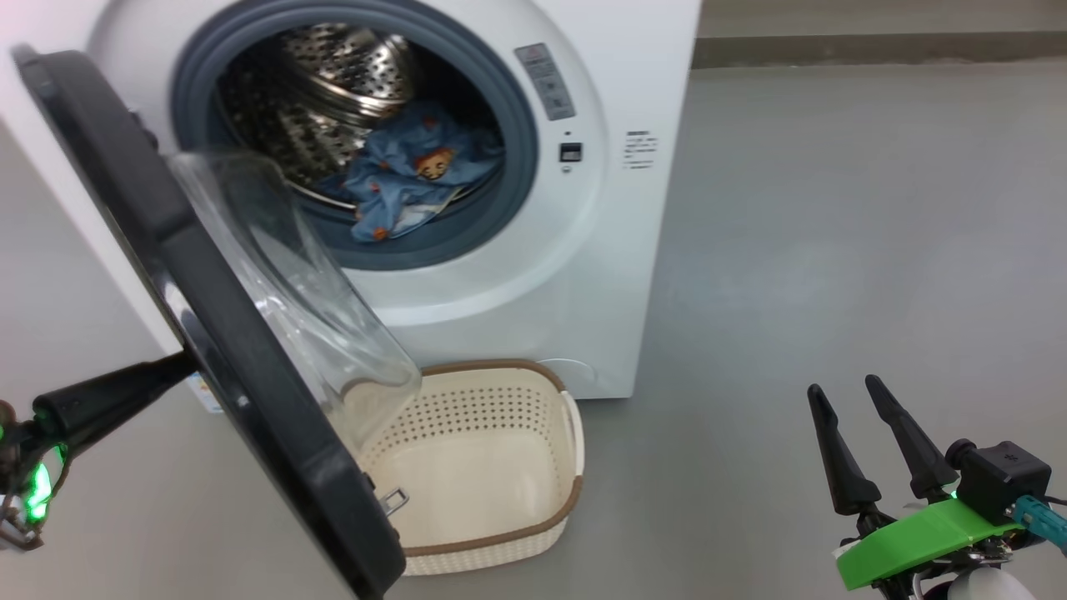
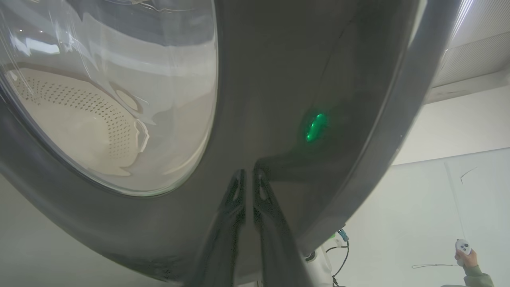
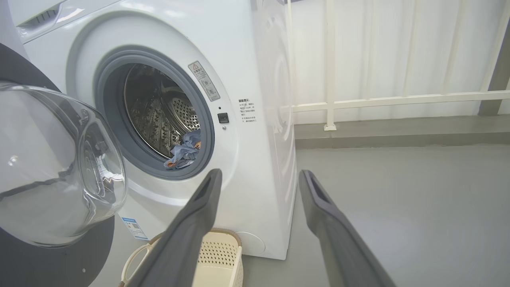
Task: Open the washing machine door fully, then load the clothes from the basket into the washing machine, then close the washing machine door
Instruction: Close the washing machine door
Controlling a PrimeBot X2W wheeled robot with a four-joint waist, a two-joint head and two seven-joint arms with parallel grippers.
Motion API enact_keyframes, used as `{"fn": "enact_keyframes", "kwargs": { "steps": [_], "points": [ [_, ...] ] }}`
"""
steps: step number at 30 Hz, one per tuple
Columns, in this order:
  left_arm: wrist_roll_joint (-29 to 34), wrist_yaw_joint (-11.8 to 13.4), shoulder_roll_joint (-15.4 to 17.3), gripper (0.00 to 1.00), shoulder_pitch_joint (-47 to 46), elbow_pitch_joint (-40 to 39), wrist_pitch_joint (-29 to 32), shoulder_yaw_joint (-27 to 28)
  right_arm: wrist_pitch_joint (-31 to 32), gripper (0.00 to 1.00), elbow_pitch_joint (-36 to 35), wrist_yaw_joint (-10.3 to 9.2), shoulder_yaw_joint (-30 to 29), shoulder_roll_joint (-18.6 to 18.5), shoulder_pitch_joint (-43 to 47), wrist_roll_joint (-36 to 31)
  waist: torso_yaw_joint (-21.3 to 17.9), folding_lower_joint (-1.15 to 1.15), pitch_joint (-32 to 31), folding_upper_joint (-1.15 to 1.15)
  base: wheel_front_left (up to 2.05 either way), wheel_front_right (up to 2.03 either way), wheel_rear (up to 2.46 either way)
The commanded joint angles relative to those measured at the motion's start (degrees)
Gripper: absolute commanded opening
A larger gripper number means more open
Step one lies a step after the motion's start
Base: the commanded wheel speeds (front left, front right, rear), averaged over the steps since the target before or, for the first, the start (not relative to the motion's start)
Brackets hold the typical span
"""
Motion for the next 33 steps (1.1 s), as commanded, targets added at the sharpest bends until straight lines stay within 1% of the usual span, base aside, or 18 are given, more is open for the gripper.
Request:
{"fn": "enact_keyframes", "kwargs": {
  "steps": [1, 7, 14, 19, 28, 31, 32, 33],
  "points": [
    [0.1, -0.7, 1.6, 0.0, -2.3, -1.7, -0.4, 1.8, -0.5, 1.0, -1.5, 0.26, 1.0, -0.5, -0.9, -0.3, -2.8, 0.0, 0.3, 0.0, 0.0, 0.0, 0.0],
    [0.2, -1.8, 0.5, 0.0, -3.1, -1.2, -1.9, 2.1, -0.5, 1.0, -1.5, 0.26, 1.1, -0.7, -1.1, -0.2, -5.5, 0.0, 0.6, 0.0, 0.0, 0.0, 0.0],
    [0.9, -3.5, -0.3, 0.0, -4.3, 0.5, -3.5, 1.8, -0.5, 1.0, -1.3, 0.26, 1.0, -0.6, -1.2, -0.2, -6.4, 0.0, 0.8, 0.0, 0.0, 0.0, 0.0],
    [1.1, -4.2, -0.5, 0.0, -4.3, 1.3, -3.7, 1.5, -0.5, 1.0, -1.2, 0.26, 0.7, -0.6, -1.3, -0.3, -5.7, 0.0, 0.8, 0.0, 0.0, 0.0, 0.0],
    [1.7, -5.1, -0.6, 0.0, -4.1, 1.7, -3.8, 1.1, -0.5, 1.0, -1.2, 0.26, 0.5, -0.6, -1.1, -0.3, -3.1, 0.0, 0.7, 0.0, 0.0, 0.0, 0.0],
    [3.4, -7.0, 0.2, 0.0, -3.4, 0.5, -4.4, 0.4, -0.5, 1.0, -1.2, 0.26, 0.5, -0.6, -0.9, -0.3, -1.9, 0.0, 0.5, 0.0, 0.0, 0.0, 0.0],
    [3.4, -7.0, 0.2, 0.0, -3.4, 0.5, -4.4, 0.4, -0.5, 1.0, -1.2, 0.26, 0.5, -0.6, -0.9, -0.3, -1.9, 0.0, 0.5, 0.0, 0.0, 0.0, 0.0],
    [3.8, -7.9, 0.1, 0.0, -2.7, -0.6, -4.8, 0.4, -0.5, 1.0, -1.2, 0.26, 0.4, -0.5, -0.7, -0.3, -1.3, 0.0, 0.4, 0.0, 0.0, 0.0, 0.0]
  ]
}}
